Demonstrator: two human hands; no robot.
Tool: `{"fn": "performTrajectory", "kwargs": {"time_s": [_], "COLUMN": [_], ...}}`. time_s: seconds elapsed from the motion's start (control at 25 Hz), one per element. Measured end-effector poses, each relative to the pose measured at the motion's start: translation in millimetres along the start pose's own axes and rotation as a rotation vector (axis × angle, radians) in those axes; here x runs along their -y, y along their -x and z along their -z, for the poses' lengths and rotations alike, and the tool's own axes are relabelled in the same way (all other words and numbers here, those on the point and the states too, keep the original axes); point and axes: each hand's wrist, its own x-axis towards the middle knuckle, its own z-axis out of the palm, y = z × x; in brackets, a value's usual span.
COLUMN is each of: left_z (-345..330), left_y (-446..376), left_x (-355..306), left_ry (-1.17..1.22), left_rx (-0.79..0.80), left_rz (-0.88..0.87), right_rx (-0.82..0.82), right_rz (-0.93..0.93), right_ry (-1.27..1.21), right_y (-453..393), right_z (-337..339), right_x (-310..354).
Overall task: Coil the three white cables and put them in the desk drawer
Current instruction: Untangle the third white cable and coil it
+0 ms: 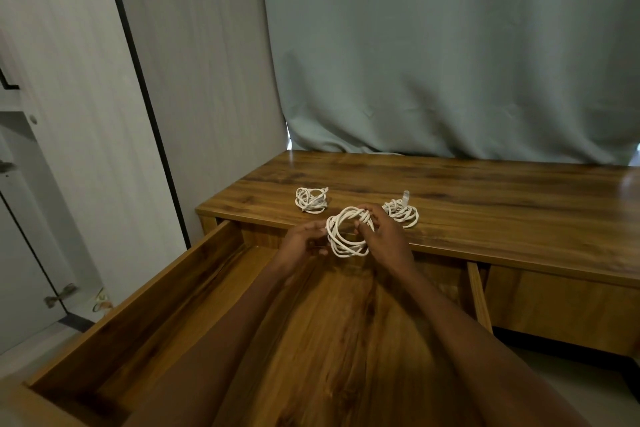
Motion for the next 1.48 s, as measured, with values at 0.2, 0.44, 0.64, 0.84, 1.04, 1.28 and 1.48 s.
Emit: {"fn": "performTrajectory", "kwargs": {"time_s": [0.2, 0.44, 0.64, 0.84, 1.04, 1.28, 1.48], "left_z": [1, -6, -9, -9, -15, -21, -24], "left_y": [0, -1, 1, 1, 2, -6, -8], "left_x": [2, 3, 3, 4, 2, 12, 15], "left_ry": [0.12, 0.019, 0.078, 0.036, 0.028, -0.289, -0.089], "left_rx": [-0.061, -0.185, -0.201, -0.173, -0.121, -0.123, -0.114], "left_rz": [-0.052, -0.242, -0.131, -0.011, 0.047, -0.09, -0.045], "right_rx": [-0.062, -0.046, -0.048, -0.076, -0.148, -0.141, -0.137], "right_rz": [0.054, 0.126, 0.143, 0.162, 0.198, 0.256, 0.163], "right_ry": [0.045, 0.135, 0.135, 0.213, 0.331, 0.431, 0.319], "right_y": [2, 2, 3, 0, 0, 2, 0], "right_z": [2, 3, 2, 1, 4, -1, -3], "right_x": [7, 7, 8, 7, 7, 6, 10]}}
